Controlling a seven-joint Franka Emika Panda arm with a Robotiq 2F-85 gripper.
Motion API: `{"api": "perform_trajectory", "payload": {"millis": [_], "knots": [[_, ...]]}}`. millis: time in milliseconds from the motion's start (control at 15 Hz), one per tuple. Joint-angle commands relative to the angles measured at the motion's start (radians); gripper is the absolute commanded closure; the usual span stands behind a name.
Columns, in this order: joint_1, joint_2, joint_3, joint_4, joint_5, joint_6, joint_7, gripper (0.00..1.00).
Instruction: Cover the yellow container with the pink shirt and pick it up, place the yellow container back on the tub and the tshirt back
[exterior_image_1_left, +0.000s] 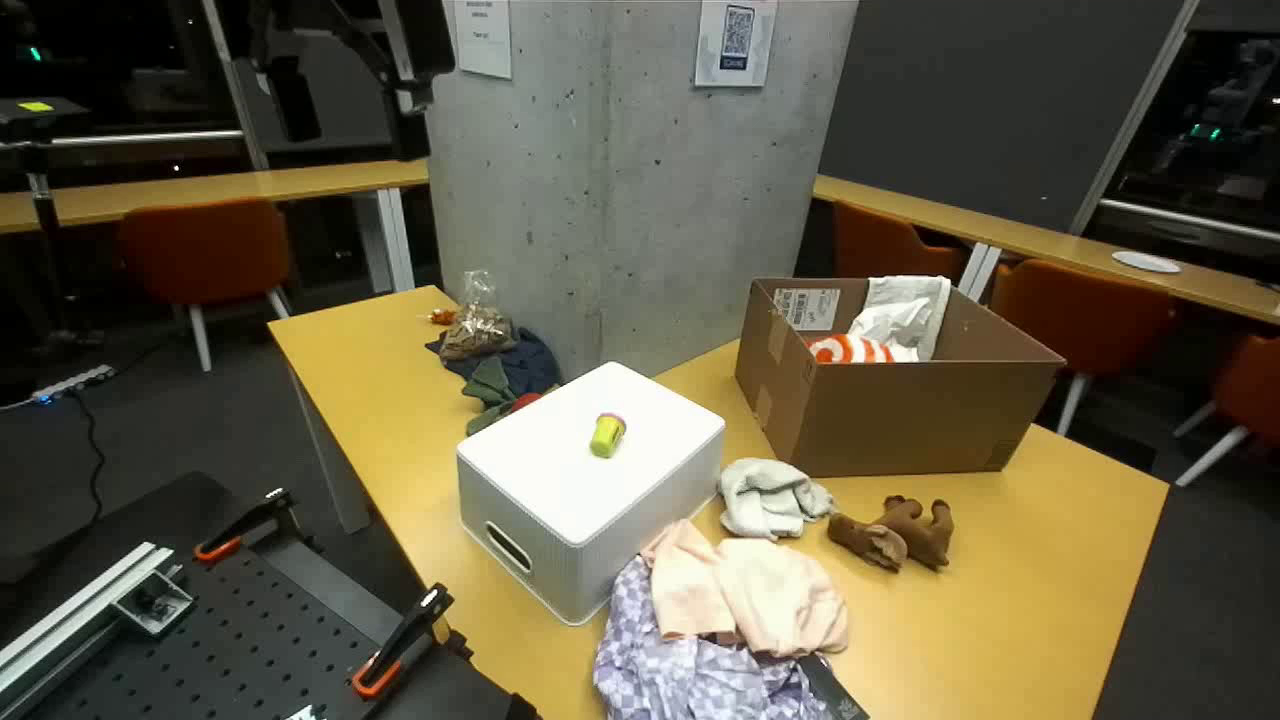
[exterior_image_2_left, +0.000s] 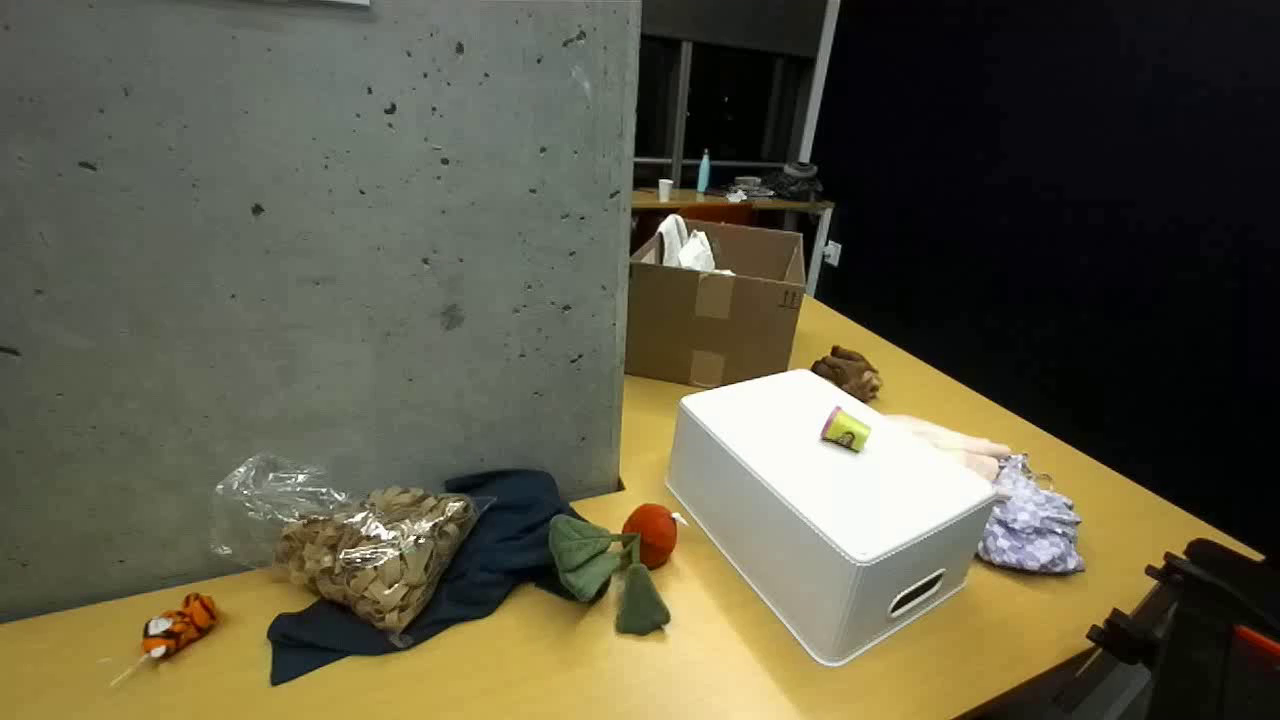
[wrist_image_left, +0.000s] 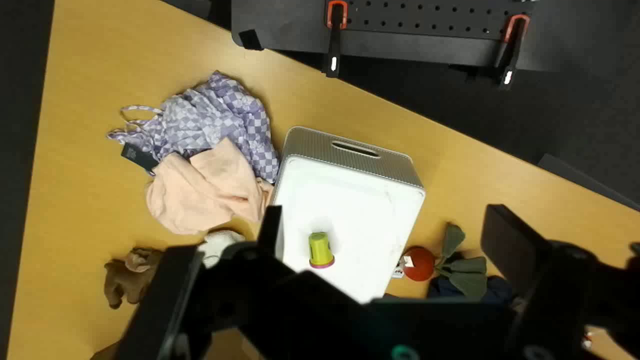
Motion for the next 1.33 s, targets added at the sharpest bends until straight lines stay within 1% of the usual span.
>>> {"api": "perform_trajectory", "payload": {"millis": [0, 200, 400, 467, 533, 600, 733, 800, 867, 933, 1000, 1067, 1267], "knots": [[0.0, 0.001, 0.001, 0.003, 0.001, -0.002, 0.0, 0.0], [0.0, 0.001, 0.001, 0.004, 0.001, -0.002, 0.0, 0.0], [-0.021, 0.104, -0.069, 0.037, 0.016, 0.09, -0.025, 0.0], [-0.03, 0.153, -0.101, 0.046, 0.026, 0.144, -0.037, 0.0], [-0.036, 0.196, -0.127, 0.062, 0.043, 0.173, -0.05, 0.0], [-0.037, 0.266, -0.159, 0.086, 0.07, 0.225, -0.071, 0.0], [-0.042, 0.386, -0.201, 0.138, 0.149, 0.302, -0.097, 0.0], [-0.048, 0.451, -0.219, 0.173, 0.198, 0.323, -0.121, 0.0], [-0.023, 0.516, -0.256, 0.211, 0.245, 0.334, -0.126, 0.0], [-0.029, 0.581, -0.266, 0.252, 0.285, 0.341, -0.127, 0.0], [-0.034, 0.648, -0.27, 0.292, 0.32, 0.345, -0.115, 0.0], [-0.096, 0.715, -0.216, 0.341, 0.359, 0.338, -0.11, 0.0], [-0.172, 0.91, -0.161, 0.499, 0.411, 0.304, -0.063, 0.0]]}}
